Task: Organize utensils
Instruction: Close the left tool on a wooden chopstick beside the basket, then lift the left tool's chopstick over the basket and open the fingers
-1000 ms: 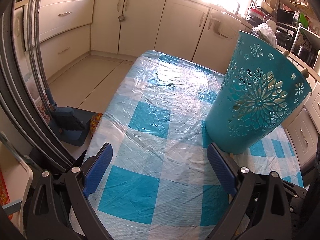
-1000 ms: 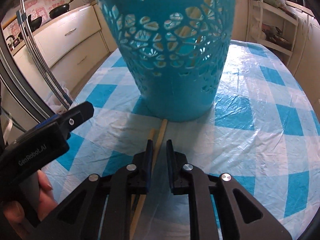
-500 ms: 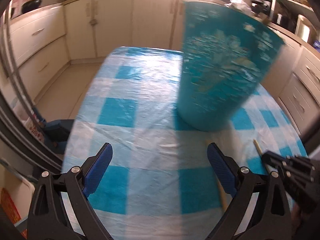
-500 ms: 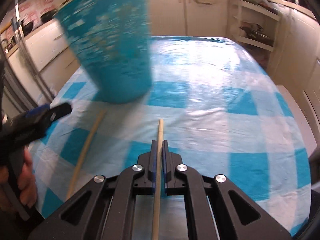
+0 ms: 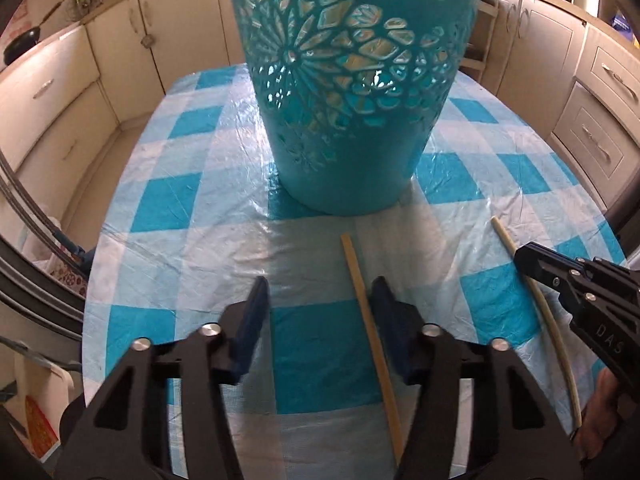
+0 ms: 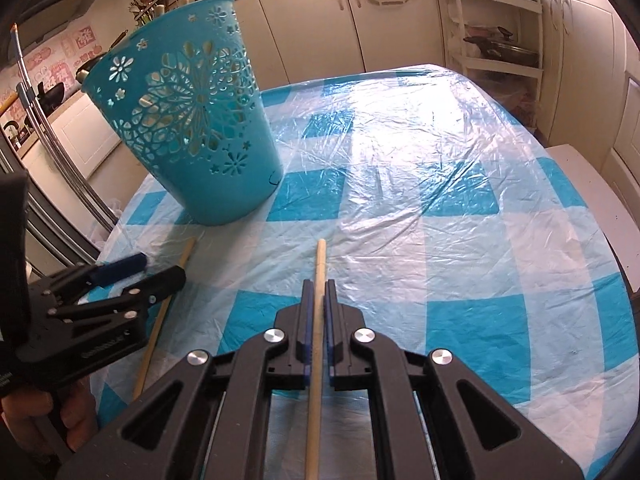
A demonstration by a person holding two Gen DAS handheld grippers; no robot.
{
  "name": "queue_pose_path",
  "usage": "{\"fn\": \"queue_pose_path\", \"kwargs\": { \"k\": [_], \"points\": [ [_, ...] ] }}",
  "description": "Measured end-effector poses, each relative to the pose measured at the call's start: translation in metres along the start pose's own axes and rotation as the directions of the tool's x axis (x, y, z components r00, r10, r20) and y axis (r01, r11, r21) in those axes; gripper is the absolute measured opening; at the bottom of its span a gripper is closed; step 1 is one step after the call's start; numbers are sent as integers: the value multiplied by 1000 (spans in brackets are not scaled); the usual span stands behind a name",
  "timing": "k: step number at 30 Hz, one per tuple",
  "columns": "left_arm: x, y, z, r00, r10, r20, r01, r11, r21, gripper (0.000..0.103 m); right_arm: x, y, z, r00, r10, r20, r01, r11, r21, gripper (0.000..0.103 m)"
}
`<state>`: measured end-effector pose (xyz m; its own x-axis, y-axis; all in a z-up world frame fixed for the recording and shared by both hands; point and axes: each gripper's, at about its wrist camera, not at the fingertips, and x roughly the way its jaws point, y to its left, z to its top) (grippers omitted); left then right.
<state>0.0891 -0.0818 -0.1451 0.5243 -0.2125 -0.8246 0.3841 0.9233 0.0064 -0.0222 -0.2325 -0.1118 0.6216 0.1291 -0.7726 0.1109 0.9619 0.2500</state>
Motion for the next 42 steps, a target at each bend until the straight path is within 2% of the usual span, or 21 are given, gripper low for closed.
{"fn": "queue_pose_path", "kwargs": {
  "k": [2, 5, 10, 14, 20, 29, 37, 42],
  "points": [
    [-2, -3, 1, 1000, -20, -6, 20, 1000, 13, 16, 0, -1, 0, 1000, 3, -2, -3, 1000, 3, 6],
    [-2, -3, 3, 998, -56, -26, 56, 998, 12, 5, 2, -1, 2, 1000, 6, -5, -6, 1000, 7, 6],
    [-2, 2, 4, 995, -92, -39, 92, 996, -12, 5, 2, -2, 4, 1000, 8, -11, -9, 1000, -11, 10],
    [-7, 11, 2, 996, -83, -30, 82, 996, -21, 5, 2, 3, 3, 1000, -6, -11, 5, 999, -42, 13],
    [-24, 21, 4, 998, -68, 13, 68, 997, -19, 5, 5, 8, 4, 1000, -17, -20, 15, 996, -83, 11],
    [-55, 45, 9, 992, -96, 85, 100, 994, -50, 5, 9, 12, 3, 1000, -5, -23, 3, 994, -111, 9],
    [-83, 42, 15, 980, -140, 142, 146, 989, -34, 5, 8, 14, 2, 1000, -1, -17, -1, 994, -111, 11],
    [-108, 37, 22, 961, -205, 187, 214, 976, -27, 5, 8, 15, 2, 1000, 1, -16, -2, 994, -113, 12]
  ]
}}
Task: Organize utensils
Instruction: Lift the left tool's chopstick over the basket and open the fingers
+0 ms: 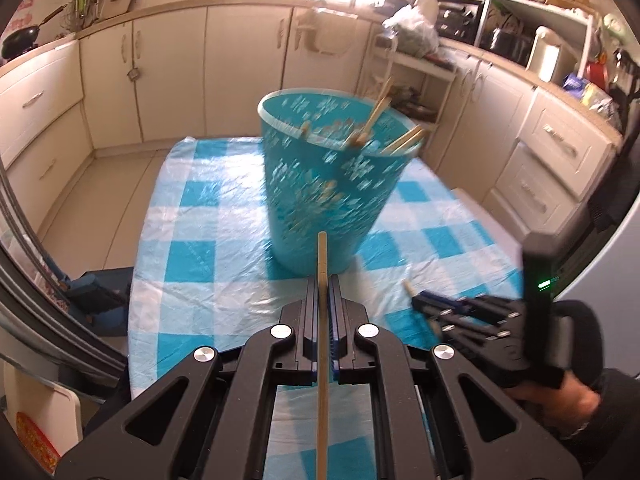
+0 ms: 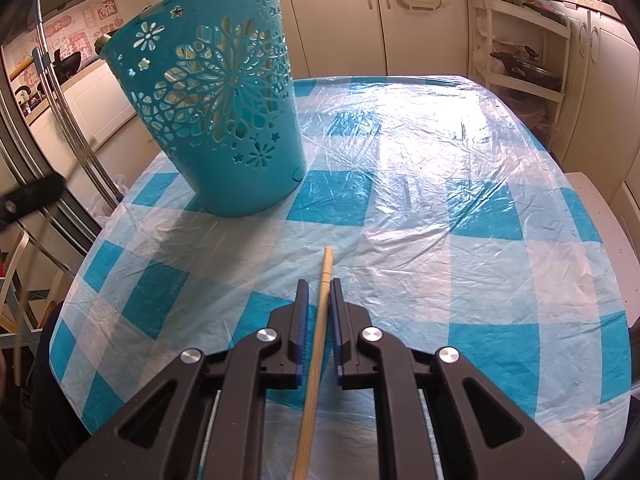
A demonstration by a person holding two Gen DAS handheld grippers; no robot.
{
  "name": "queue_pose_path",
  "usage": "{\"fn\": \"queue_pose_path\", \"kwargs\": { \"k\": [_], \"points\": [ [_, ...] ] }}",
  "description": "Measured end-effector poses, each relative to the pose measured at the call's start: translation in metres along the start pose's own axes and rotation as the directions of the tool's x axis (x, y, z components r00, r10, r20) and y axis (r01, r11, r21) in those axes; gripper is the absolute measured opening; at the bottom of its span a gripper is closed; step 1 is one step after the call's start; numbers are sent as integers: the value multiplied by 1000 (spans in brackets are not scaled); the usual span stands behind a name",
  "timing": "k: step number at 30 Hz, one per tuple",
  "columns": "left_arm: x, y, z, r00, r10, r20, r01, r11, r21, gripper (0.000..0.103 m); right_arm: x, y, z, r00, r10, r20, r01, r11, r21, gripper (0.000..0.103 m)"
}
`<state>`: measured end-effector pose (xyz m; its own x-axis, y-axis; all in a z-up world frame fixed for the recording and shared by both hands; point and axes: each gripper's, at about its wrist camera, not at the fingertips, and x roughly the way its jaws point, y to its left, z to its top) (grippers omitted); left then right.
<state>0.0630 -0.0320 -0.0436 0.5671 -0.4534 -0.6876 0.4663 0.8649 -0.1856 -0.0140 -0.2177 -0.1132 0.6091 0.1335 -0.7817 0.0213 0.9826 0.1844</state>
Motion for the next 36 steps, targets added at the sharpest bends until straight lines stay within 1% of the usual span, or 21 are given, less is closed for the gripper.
{"fn": "queue_pose_path", "kwargs": {
  "k": [3, 4, 7, 9, 11, 13, 15, 16, 18, 21, 24, 28, 32, 36],
  "points": [
    [-17, -2, 11, 998, -55, 33, 56, 998, -22, 5, 0, 1, -1, 1000, 9, 1, -9, 1000, -2, 15],
    [-24, -1, 17, 995, -82, 49, 84, 996, -37, 5, 0, 1, -1, 1000, 10, 1, -10, 1000, -2, 16],
    [-44, -2, 36, 986, -129, 106, 136, 989, -59, 5, 0, 0, -1, 1000, 17, 1, -17, 1000, 5, 16],
    [-60, -4, 54, 974, -159, 160, 172, 983, -67, 5, -1, -1, 0, 1000, 24, 1, -24, 1000, 12, 16],
    [-70, -6, 70, 962, -171, 211, 189, 979, -69, 5, -1, -3, 0, 999, 32, 1, -32, 999, 19, 16],
    [-79, -9, 93, 943, -170, 285, 197, 978, -70, 5, -1, -4, 0, 999, 41, 2, -41, 999, 27, 16],
    [-83, -10, 108, 928, -162, 337, 197, 978, -73, 5, -1, -5, 0, 999, 49, 1, -49, 998, 32, 16],
    [-83, -11, 118, 915, -153, 374, 196, 978, -78, 5, -1, -6, 0, 999, 53, 2, -53, 998, 35, 16],
    [-78, -10, 134, 895, -136, 426, 191, 978, -89, 5, -1, -7, 0, 998, 60, 2, -61, 997, 42, 16],
    [-61, -6, 156, 876, -93, 473, 169, 978, -122, 5, -1, -9, 0, 997, 74, 3, -74, 996, 53, 17],
    [-40, -1, 171, 869, -50, 493, 145, 977, -156, 5, -1, -12, 0, 996, 91, 3, -91, 994, 66, 18],
    [-13, 6, 184, 865, -5, 502, 112, 977, -182, 5, 0, -14, 0, 994, 111, 4, -111, 990, 85, 18],
    [12, 12, 187, 875, 25, 484, 80, 978, -193, 5, 0, -14, 1, 993, 117, 4, -117, 989, 92, 18],
    [33, 15, 179, 888, 49, 458, 45, 980, -192, 5, 0, -15, 1, 993, 121, 4, -120, 988, 95, 18]
  ]
}}
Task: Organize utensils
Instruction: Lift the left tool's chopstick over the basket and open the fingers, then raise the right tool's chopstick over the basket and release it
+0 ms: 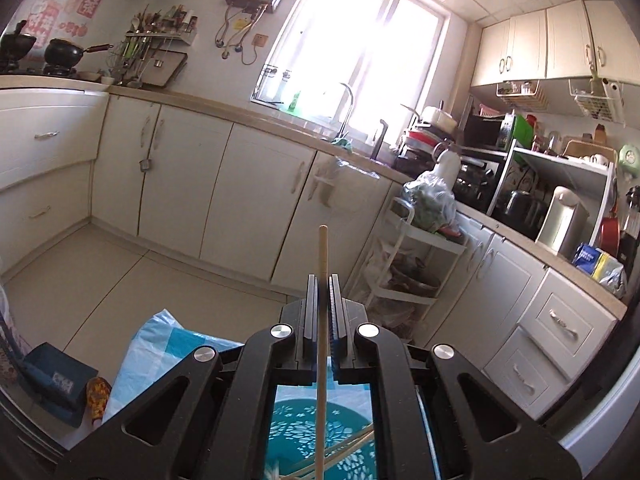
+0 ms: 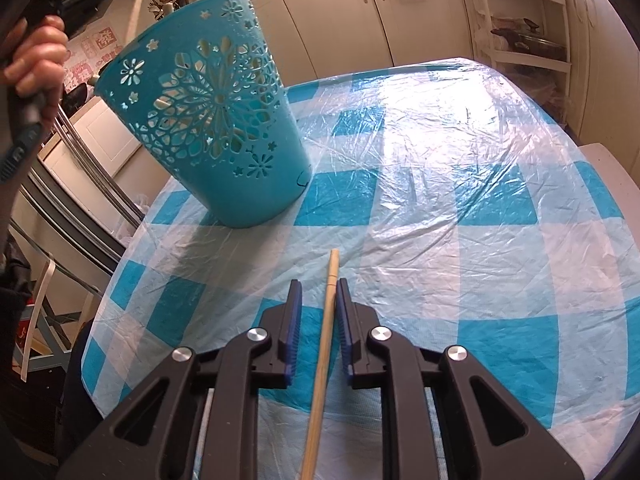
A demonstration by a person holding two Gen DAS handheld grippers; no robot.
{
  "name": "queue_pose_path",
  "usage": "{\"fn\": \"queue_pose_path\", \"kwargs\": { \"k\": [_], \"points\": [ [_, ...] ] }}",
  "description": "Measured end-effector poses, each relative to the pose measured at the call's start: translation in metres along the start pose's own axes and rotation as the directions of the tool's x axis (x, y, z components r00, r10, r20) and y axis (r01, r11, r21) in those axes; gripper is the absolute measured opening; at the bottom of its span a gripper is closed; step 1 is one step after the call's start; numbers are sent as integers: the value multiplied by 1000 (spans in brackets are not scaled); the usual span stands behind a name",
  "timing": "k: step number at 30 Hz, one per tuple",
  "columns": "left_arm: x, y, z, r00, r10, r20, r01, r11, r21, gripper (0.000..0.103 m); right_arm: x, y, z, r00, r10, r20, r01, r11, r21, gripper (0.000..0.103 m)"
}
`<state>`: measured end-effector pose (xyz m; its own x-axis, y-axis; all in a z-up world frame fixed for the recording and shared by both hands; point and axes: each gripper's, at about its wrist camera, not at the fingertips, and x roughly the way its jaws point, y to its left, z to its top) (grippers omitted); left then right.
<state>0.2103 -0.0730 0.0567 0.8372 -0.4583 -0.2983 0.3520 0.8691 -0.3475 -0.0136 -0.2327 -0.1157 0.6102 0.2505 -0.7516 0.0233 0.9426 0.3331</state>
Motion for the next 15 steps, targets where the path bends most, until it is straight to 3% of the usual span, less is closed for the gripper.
{"fn": "queue_pose_path", "kwargs": {
  "k": [10, 12, 15],
  "points": [
    [4, -1, -47, 991, 71, -110, -56, 990, 133, 5, 0, -1, 0, 1000, -5, 0, 5, 1000, -7, 18],
    [-1, 1, -54, 987, 82, -138, -61, 986, 152, 8, 0, 0, 0, 1000, -8, 0, 8, 1000, -9, 18],
    [-18, 8, -61, 984, 106, -145, -83, 984, 157, 25, -1, 3, -1, 1000, -19, 1, 19, 1000, -22, 18]
  ]
}}
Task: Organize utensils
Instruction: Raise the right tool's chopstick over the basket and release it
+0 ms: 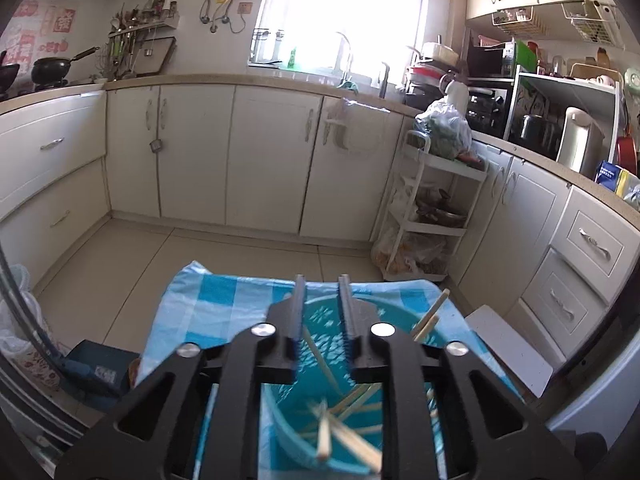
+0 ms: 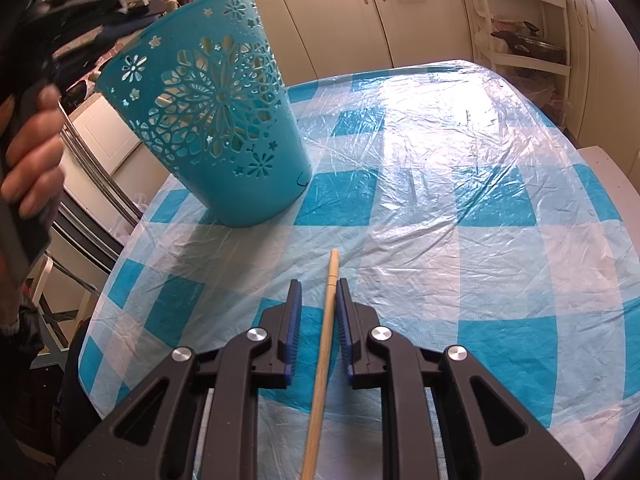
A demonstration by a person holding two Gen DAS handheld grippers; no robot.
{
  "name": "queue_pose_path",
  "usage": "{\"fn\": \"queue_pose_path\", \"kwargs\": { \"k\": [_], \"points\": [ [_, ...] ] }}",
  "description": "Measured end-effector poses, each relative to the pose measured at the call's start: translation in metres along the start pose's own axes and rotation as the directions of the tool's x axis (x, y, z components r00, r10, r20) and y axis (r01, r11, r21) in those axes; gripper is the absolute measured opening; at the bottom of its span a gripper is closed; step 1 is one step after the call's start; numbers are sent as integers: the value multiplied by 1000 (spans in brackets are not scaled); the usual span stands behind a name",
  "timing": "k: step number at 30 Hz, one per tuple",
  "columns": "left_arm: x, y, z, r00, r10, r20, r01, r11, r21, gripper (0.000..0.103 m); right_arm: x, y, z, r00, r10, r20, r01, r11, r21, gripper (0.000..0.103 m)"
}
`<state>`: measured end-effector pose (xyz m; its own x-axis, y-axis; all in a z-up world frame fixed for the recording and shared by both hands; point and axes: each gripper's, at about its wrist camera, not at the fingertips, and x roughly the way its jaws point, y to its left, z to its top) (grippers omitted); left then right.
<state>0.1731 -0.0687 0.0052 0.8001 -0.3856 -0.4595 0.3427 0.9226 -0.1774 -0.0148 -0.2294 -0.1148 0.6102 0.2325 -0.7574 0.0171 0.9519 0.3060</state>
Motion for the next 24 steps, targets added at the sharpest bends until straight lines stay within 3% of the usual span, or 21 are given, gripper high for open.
{"fn": "queue_pose_path", "kwargs": {
  "k": [2, 8, 9, 12, 17, 21, 24],
  "points": [
    [-13, 6, -5, 1000, 23, 12, -23, 1000, -5, 47, -1, 3, -1, 1000, -12, -1, 12, 1000, -17, 22],
    [-51, 45, -31, 992, 124, 26, -122, 991, -52, 69, -3, 19, -8, 995, -99, 5, 99, 989, -106, 26],
    [-54, 54, -38, 990, 141, 16, -139, 988, -68, 71, -3, 21, -8, 993, -114, 4, 114, 987, -112, 24],
    [-57, 78, -60, 982, 188, -33, -191, 973, -127, 75, -2, 25, -8, 985, -172, 4, 171, 974, -149, 6],
    [-51, 105, -101, 969, 212, -130, -234, 953, -191, 77, -4, 19, -4, 984, -176, -29, 170, 976, -139, 6],
    [-37, 101, -125, 959, 208, -190, -238, 959, -152, 78, 0, 29, -4, 973, -226, -50, 210, 952, -221, 6],
    [-29, 93, -137, 956, 203, -212, -232, 964, -126, 78, -4, 26, -4, 981, -185, -56, 172, 968, -182, 6]
  ]
}}
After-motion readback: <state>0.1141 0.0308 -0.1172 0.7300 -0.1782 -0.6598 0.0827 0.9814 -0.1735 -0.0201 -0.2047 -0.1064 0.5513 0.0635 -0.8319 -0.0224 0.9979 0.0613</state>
